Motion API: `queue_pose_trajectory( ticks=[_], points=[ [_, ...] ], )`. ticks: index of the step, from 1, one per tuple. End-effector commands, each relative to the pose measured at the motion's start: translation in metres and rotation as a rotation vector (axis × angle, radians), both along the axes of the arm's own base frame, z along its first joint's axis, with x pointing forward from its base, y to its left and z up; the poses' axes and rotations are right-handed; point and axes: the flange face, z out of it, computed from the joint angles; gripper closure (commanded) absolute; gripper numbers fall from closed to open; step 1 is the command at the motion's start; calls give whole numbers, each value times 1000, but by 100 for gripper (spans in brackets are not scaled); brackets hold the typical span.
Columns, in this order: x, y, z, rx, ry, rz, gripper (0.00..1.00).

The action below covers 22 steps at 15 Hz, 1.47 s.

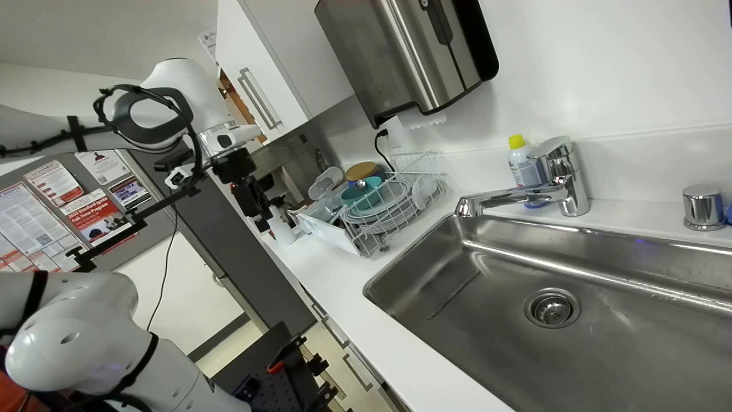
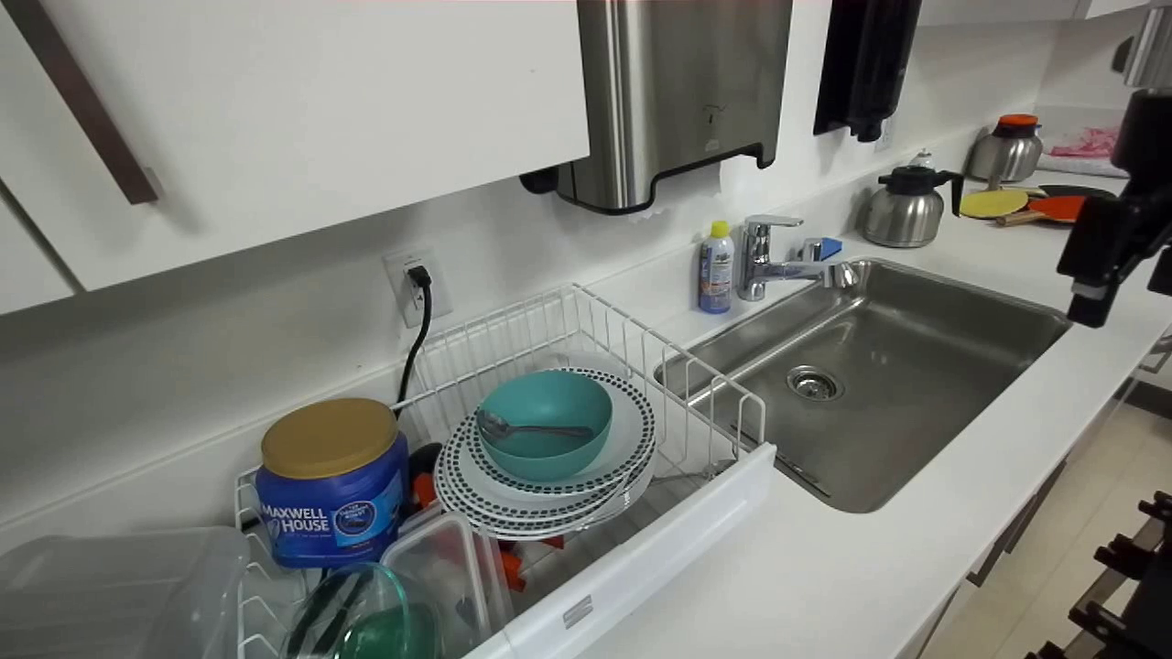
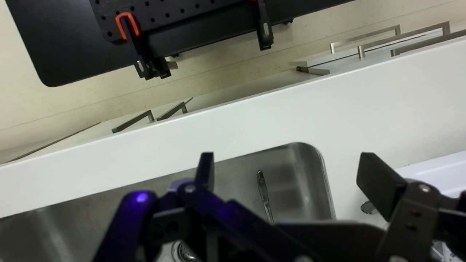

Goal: Remove the silver spoon from the bowl and put it in the sink

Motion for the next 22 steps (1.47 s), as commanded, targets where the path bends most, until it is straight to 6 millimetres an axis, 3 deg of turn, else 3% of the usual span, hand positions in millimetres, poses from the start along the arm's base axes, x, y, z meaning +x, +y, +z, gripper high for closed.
queue_pose_trajectory(
  ticks=[1,5,8,11,19,21,22],
  points=[
    [0,0,0,0,1,0,0],
    [17,25,9,7,-46,41,0],
    [35,56,12,28,-107,89,0],
    [56,93,6,68,-167,115,0],
    [124,185,-14,256,-226,-26,0],
    [136,201,-17,290,-216,-23,0],
    [119,183,-16,247,-229,-2,0]
  ],
)
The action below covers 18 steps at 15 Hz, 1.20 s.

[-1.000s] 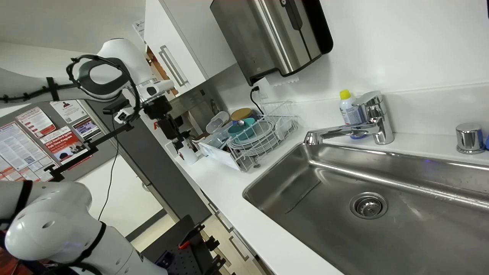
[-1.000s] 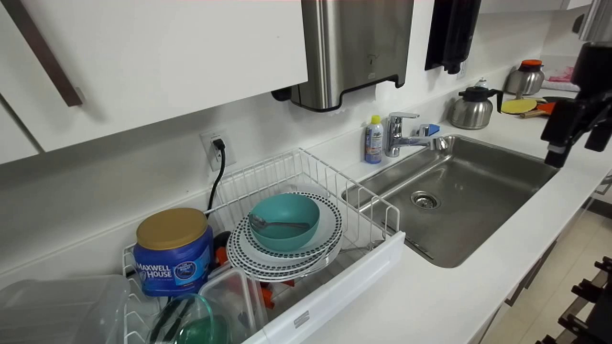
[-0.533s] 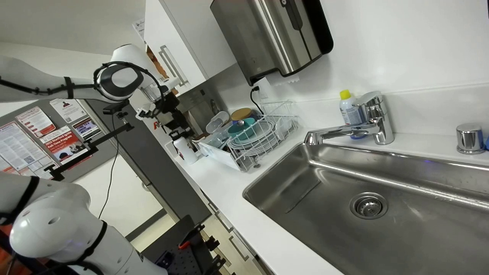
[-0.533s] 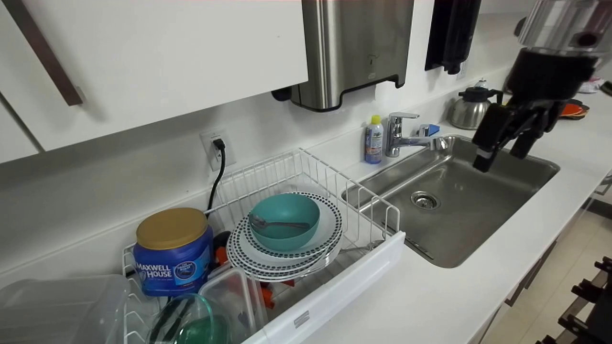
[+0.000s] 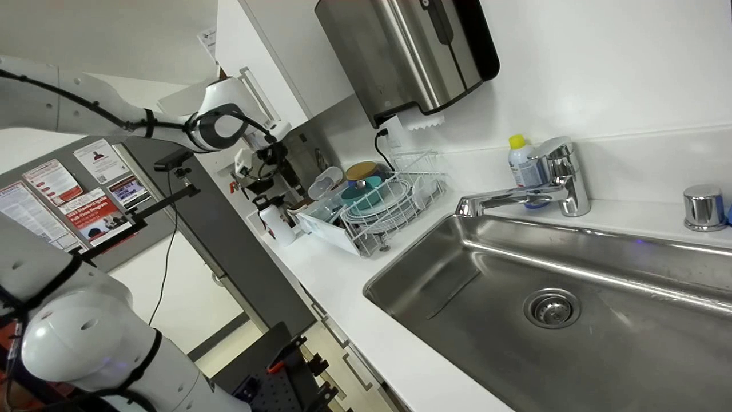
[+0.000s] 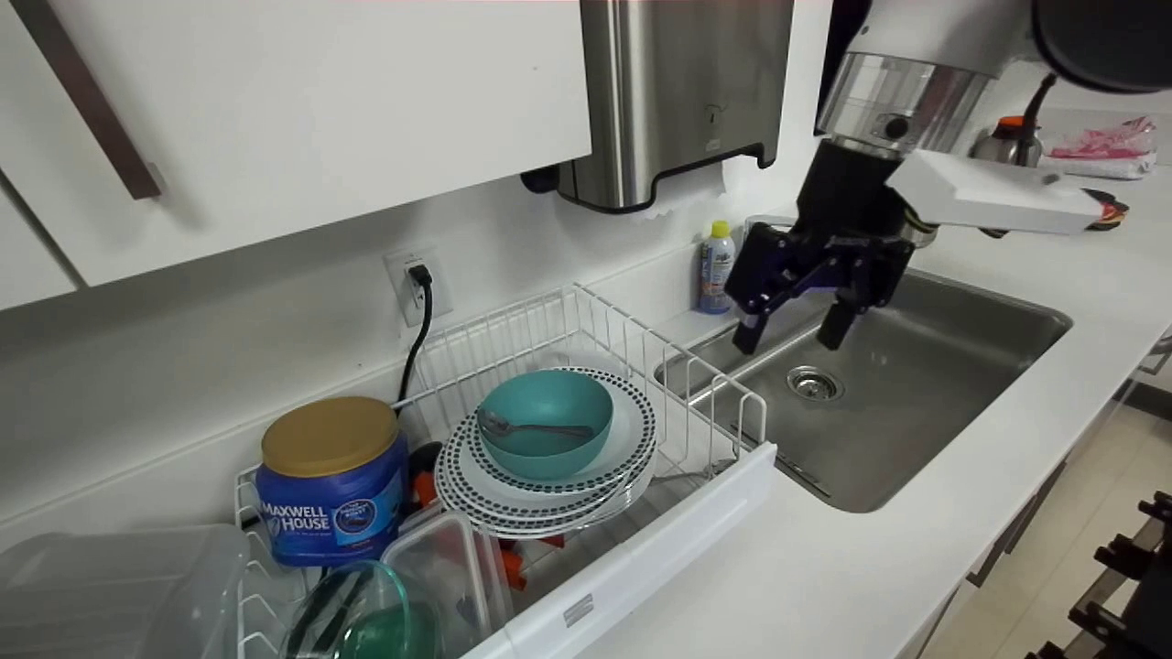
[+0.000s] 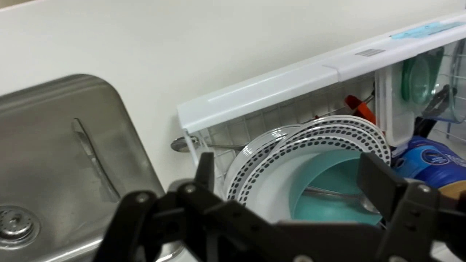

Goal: Remove the silver spoon from the bowl and put it in the sink

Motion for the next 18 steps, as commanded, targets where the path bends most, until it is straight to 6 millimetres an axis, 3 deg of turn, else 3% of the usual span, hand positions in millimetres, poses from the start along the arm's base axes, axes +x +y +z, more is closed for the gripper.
queue_pose_trajectory(
  ticks=[1,7,18],
  points=[
    [6,6,-2,10,9,5,0],
    [25,18,-8,-12,-39,15,0],
    [97,64,-38,-209,-389,545,0]
  ],
)
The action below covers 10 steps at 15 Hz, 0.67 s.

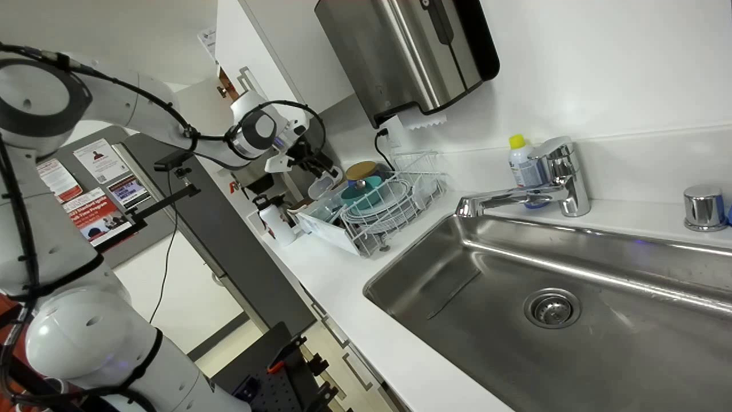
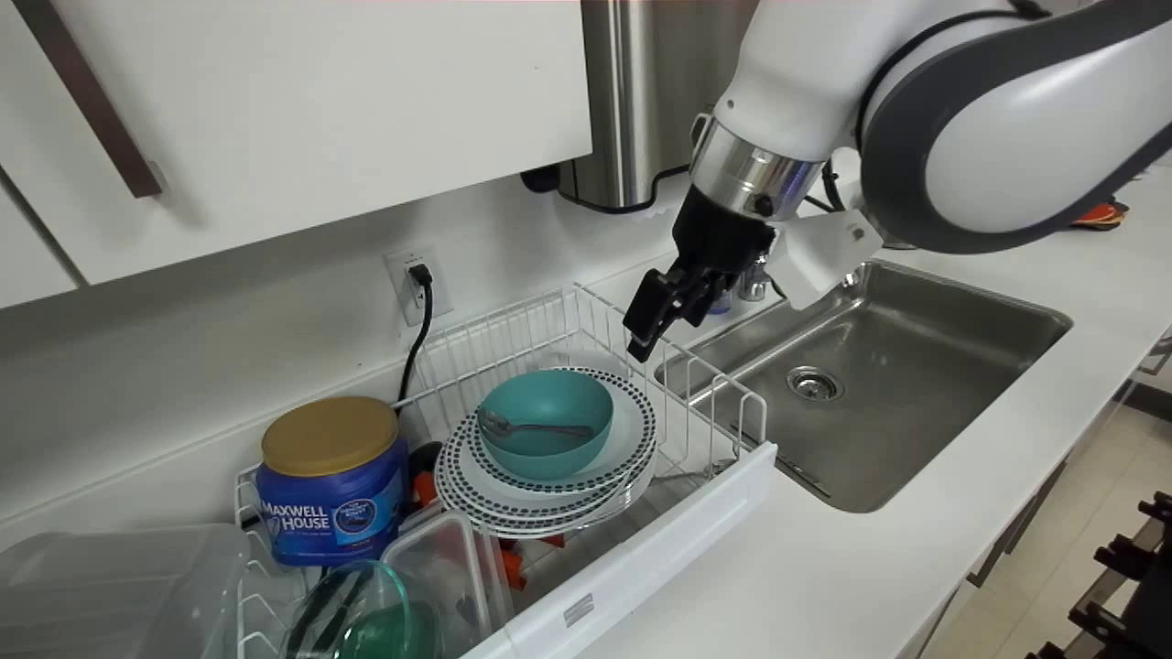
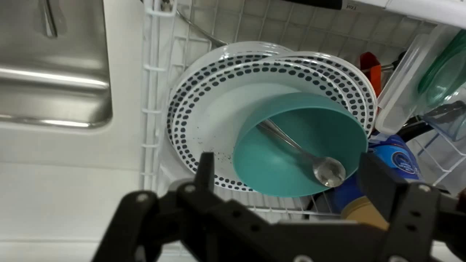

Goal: Remove the silver spoon from the bowl and put it in the sink

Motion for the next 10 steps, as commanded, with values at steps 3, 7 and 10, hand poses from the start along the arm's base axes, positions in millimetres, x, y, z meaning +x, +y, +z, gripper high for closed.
queue_pose_trajectory(
  ticks=[3,7,10],
  points=[
    [16,8,-11,-14,-35,111,0],
    [16,7,-12,-17,-34,109,0],
    [20,6,-16,19,-75,117,0]
  ],
)
